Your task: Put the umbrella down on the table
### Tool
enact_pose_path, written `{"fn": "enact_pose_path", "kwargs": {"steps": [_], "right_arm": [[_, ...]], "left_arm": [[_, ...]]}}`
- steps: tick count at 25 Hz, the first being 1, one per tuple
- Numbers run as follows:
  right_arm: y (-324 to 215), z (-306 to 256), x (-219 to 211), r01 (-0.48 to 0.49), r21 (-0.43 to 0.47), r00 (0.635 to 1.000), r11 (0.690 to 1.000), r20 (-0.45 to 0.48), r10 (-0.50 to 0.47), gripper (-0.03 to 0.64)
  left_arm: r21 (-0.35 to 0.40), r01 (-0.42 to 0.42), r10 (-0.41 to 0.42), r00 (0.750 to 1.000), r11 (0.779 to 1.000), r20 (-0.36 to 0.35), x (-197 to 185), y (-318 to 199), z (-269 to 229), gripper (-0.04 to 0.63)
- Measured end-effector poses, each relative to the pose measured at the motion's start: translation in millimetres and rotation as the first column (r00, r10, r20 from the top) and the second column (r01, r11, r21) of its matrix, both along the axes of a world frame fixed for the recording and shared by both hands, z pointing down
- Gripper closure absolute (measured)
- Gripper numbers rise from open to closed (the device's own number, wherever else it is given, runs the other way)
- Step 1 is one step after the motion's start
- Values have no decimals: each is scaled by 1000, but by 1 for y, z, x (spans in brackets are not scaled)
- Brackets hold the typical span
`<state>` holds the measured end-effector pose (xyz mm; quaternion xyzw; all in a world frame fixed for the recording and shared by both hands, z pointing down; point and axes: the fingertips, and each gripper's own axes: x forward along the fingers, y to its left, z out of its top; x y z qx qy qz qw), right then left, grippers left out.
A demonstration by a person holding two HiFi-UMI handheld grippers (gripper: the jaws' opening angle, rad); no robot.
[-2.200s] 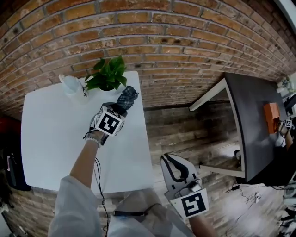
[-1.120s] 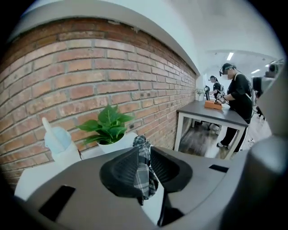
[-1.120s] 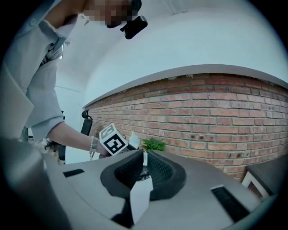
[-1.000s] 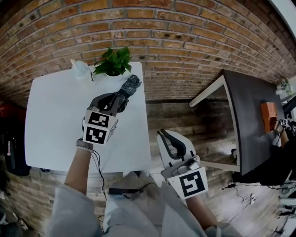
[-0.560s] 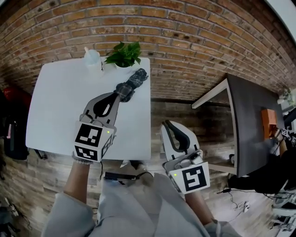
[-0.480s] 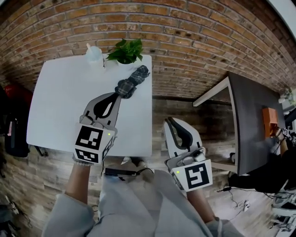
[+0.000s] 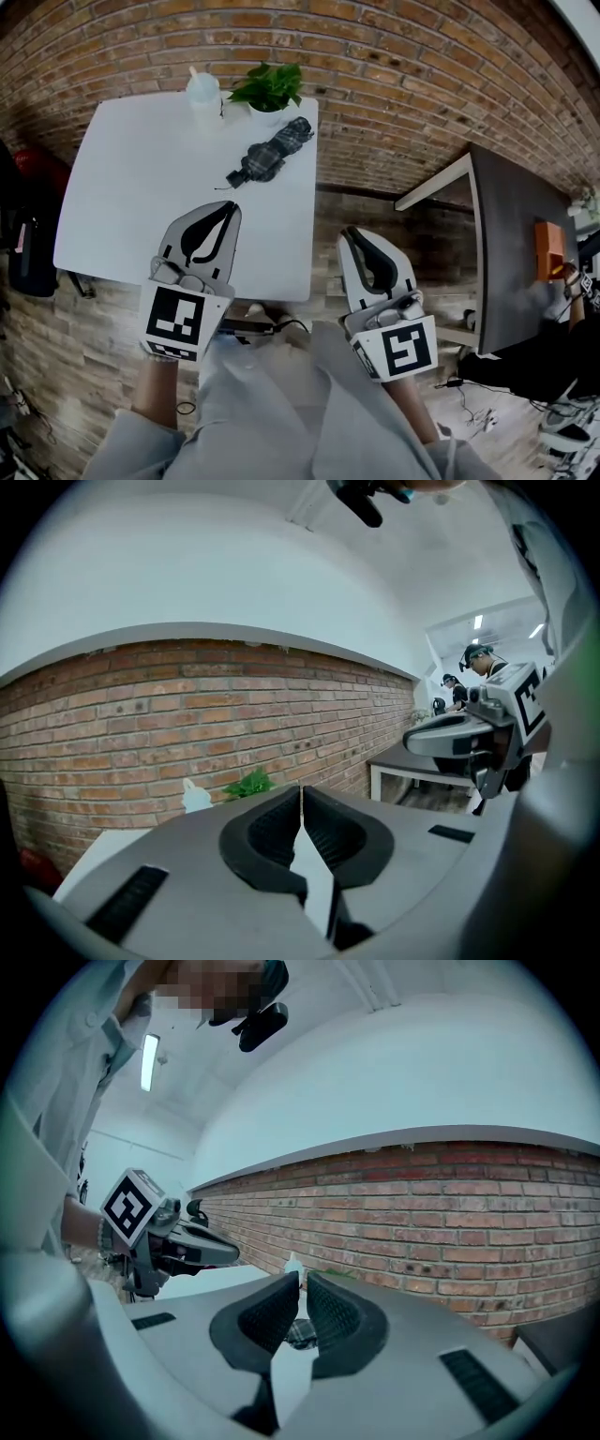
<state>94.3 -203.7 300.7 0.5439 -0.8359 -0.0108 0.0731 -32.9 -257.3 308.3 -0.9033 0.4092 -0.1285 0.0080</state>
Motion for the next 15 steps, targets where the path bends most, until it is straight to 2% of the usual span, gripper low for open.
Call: {"fn": "enact_pose_path", "kwargs": {"steps": [4, 9, 15], "right_arm": [[-1, -1, -4, 13, 3, 1000, 1000, -9, -13, 560], [-4, 2, -8, 11, -1, 1000, 1000, -7, -11, 560], [-6, 5, -11, 9, -12, 1000, 1000, -17, -9, 560]], "left_arm": [[-8, 15, -15, 1000, 1000, -9, -2, 6, -1, 568], [-20, 27, -27, 999, 999, 21, -7, 3, 8, 568], [-19, 22, -21, 999, 1000, 26, -4, 0, 10, 568]]}}
